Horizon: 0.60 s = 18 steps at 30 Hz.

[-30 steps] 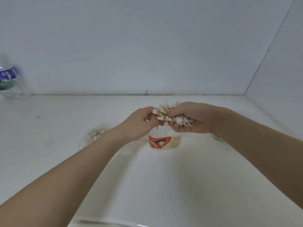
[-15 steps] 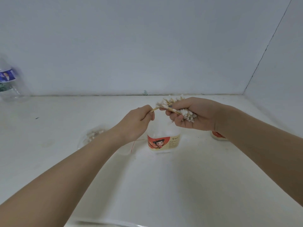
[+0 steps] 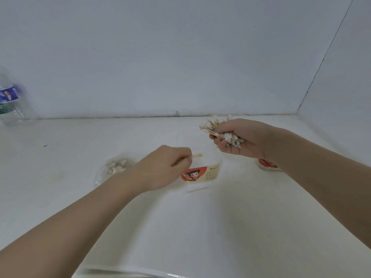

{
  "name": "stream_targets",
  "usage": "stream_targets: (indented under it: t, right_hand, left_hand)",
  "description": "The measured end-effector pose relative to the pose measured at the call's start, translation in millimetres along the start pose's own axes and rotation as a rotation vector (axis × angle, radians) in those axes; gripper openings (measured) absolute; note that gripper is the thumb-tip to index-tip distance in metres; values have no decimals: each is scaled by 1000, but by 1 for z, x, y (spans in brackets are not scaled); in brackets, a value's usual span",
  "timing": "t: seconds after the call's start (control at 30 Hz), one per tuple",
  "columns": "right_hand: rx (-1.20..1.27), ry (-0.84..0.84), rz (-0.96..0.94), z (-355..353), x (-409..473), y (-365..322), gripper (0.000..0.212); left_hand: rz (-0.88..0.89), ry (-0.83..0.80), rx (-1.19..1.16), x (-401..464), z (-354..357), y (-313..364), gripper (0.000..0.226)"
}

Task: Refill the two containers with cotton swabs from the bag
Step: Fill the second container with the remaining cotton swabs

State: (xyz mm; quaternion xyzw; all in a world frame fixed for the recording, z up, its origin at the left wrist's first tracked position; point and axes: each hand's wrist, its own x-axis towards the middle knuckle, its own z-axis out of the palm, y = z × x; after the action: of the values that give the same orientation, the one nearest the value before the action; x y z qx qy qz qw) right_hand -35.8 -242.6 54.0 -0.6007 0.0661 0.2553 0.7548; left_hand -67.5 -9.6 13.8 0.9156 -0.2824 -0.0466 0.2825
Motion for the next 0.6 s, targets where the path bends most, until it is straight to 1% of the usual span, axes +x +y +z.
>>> stream_targets:
  t: [0.07, 0.13, 0.23, 0.37, 0.43, 0.47, 0.6]
  right_hand:
    - [13, 19, -7, 1, 1, 1, 4]
    - [12, 17, -15, 5, 1, 2, 3]
    - [-2, -6, -21, 12, 1, 6, 2]
    - [-23, -30, -23, 18, 4, 9, 9]
    - [-30, -24, -22, 20, 5, 10, 10]
    - [-27, -21, -22, 20, 5, 10, 10]
    - [-8, -20, -44, 20, 5, 8, 5]
  left_hand:
    - [91, -78, 233, -3, 7, -1, 26]
    - [158, -112, 405, -5, 17, -1, 23]
    - [204, -95, 515, -6, 27, -4, 23]
    - [205, -78, 671, -7, 31, -7, 26]
    - [185, -46, 630, -7, 32, -7, 26]
    - [173, -25, 566, -8, 31, -8, 25]
    - [169, 99, 162, -7, 24, -18, 21]
